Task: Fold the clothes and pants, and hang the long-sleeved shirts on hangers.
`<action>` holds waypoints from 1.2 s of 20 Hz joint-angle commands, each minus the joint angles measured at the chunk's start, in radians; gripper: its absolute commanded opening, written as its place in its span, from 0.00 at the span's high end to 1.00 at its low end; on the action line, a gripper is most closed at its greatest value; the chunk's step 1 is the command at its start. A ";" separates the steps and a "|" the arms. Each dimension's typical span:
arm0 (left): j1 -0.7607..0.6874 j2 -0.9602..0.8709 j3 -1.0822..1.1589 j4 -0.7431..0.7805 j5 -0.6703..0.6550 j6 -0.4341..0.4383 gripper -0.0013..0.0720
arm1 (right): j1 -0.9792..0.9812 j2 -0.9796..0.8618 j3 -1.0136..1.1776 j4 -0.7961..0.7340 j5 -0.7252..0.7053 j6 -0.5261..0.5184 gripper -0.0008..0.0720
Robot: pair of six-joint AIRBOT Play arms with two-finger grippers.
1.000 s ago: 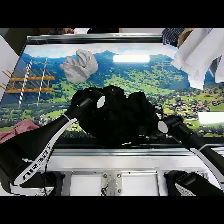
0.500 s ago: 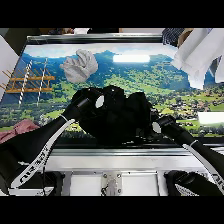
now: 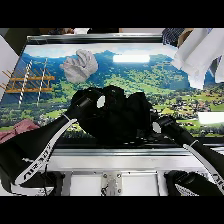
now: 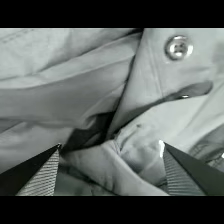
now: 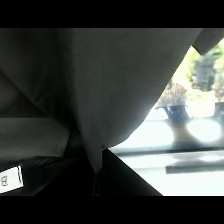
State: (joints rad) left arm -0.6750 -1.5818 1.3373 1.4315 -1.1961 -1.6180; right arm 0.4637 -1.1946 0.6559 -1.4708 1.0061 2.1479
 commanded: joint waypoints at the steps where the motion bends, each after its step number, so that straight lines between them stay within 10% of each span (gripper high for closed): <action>1: 0.000 -0.069 0.000 -0.015 -0.027 0.013 0.06 | 0.001 0.001 0.000 0.002 0.023 -0.006 0.97; 5: -0.003 -0.105 0.000 -0.019 -0.060 0.017 0.08 | 0.001 0.001 0.000 0.002 0.026 -0.006 0.97; 7: 0.000 -0.093 0.000 -0.017 -0.071 0.030 0.84 | 0.000 0.003 0.001 0.002 0.035 -0.014 0.97; 8: 0.001 -0.083 0.000 -0.018 -0.075 0.037 0.96 | -0.001 0.010 0.007 0.001 0.048 -0.032 0.97; 17: 0.114 0.365 0.550 -0.098 -0.157 0.051 0.96 | -0.139 0.170 0.958 -0.015 0.433 -0.282 0.97; 24: -0.005 0.628 0.698 -0.087 0.370 0.051 0.96 | -0.138 0.229 1.518 -0.028 0.308 -0.164 0.97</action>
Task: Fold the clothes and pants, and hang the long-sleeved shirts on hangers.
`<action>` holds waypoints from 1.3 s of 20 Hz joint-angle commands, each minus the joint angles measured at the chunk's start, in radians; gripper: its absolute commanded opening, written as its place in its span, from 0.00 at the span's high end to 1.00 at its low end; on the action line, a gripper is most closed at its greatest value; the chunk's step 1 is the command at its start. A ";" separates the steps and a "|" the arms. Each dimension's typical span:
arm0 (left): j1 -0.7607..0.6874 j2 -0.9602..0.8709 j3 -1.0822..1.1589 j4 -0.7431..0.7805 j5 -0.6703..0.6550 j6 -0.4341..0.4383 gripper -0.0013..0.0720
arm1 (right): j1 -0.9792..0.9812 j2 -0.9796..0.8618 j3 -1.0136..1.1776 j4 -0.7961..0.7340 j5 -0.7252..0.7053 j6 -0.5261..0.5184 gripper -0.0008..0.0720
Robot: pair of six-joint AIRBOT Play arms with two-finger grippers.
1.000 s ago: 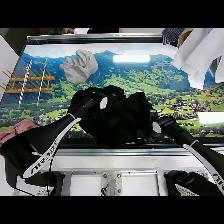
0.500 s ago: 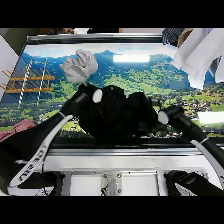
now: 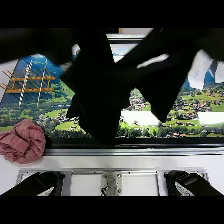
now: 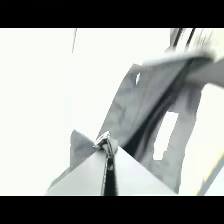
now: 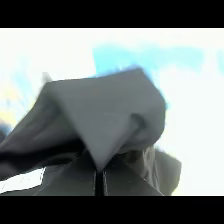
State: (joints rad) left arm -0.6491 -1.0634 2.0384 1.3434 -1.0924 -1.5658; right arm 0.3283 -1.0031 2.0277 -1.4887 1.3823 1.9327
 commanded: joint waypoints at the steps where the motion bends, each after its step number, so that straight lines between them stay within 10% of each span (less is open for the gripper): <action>1: -0.031 0.135 -0.036 0.003 0.336 -0.002 0.96 | -0.003 0.052 0.142 -0.011 -0.098 0.065 0.97; 4: -0.031 0.133 -0.023 0.133 0.383 -0.066 0.97 | -0.003 0.049 0.139 -0.036 -0.128 0.086 0.97; 11: 0.065 -0.119 -0.037 0.405 0.005 -0.204 0.96 | -0.042 -0.164 -0.043 -0.034 -0.033 0.064 0.97; 18: 0.441 -0.305 -0.294 -0.214 -0.266 -0.099 0.96 | -0.089 -0.478 -0.047 -0.016 0.270 -0.072 0.97; 26: 0.332 -0.014 -1.001 -0.179 -0.311 0.011 0.96 | 0.134 -0.236 -0.535 -0.105 0.262 0.013 0.97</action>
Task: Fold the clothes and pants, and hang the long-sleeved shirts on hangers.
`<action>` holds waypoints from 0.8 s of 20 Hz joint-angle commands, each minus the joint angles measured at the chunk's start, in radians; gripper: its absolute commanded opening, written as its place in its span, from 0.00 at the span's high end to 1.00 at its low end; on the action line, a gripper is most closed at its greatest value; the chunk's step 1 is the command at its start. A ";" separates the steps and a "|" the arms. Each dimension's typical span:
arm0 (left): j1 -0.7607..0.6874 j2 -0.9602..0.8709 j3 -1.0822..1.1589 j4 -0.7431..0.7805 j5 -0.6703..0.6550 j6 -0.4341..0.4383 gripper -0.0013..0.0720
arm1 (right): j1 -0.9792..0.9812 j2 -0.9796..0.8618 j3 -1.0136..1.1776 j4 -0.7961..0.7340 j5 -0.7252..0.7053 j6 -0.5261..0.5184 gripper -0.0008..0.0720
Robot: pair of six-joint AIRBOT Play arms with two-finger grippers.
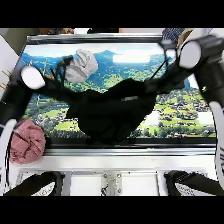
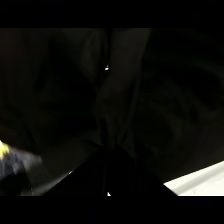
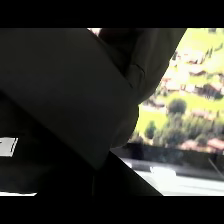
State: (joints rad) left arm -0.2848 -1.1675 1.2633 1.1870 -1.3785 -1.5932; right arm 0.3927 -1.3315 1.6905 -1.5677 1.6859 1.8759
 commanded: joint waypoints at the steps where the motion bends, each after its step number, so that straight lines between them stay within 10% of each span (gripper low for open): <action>1: -0.039 0.122 -0.278 -0.019 -0.024 0.038 0.96 | 0.077 0.131 -0.269 -0.023 -0.084 0.106 0.97; 11: -0.042 0.182 -0.299 -0.003 0.070 0.034 0.94 | 0.137 0.213 -0.389 -0.021 -0.120 0.197 0.97; 13: -0.041 0.163 -0.296 -0.003 0.071 0.033 0.10 | 0.143 0.212 -0.389 -0.020 -0.130 0.197 0.97; 16: 0.013 0.140 -0.208 0.000 0.062 0.039 0.05 | 0.143 0.212 -0.389 -0.018 -0.129 0.197 0.97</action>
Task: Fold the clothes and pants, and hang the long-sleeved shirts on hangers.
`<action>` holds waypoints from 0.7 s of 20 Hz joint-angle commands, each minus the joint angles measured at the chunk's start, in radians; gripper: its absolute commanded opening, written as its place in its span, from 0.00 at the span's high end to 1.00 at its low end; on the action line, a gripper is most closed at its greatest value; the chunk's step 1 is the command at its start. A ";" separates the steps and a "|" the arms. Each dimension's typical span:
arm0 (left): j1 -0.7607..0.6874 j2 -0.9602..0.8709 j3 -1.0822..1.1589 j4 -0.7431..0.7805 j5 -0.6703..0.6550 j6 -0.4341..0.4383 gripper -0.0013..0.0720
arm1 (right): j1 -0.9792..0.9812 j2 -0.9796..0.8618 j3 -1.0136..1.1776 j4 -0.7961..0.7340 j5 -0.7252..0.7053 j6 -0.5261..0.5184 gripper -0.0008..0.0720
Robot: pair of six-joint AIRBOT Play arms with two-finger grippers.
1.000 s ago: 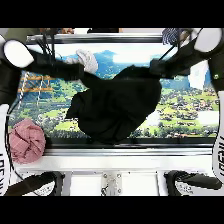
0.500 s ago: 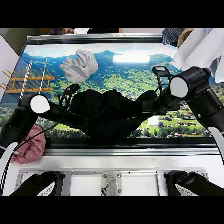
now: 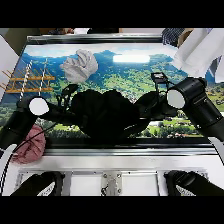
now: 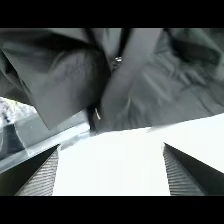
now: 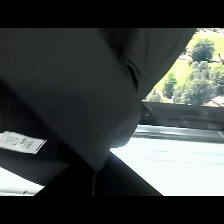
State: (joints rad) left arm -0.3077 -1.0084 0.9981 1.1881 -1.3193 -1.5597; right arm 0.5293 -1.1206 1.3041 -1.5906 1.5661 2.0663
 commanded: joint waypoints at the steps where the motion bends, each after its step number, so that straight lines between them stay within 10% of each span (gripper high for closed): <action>1: 0.068 -0.029 0.103 0.005 0.006 0.017 0.05 | 0.006 0.002 -0.002 0.005 -0.010 0.007 0.97; 9: 0.339 -0.317 0.441 0.629 0.109 0.015 0.05 | 0.028 0.002 -0.002 0.021 -0.006 0.006 0.97; 14: 0.463 -0.526 0.496 0.653 0.259 0.015 0.05 | 0.036 -0.002 -0.002 0.032 -0.006 0.006 0.97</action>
State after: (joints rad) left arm 0.0895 -1.4246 1.4593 1.7683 -1.1542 -1.5433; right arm 0.5606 -1.1202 1.3022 -1.5665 1.5589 2.0724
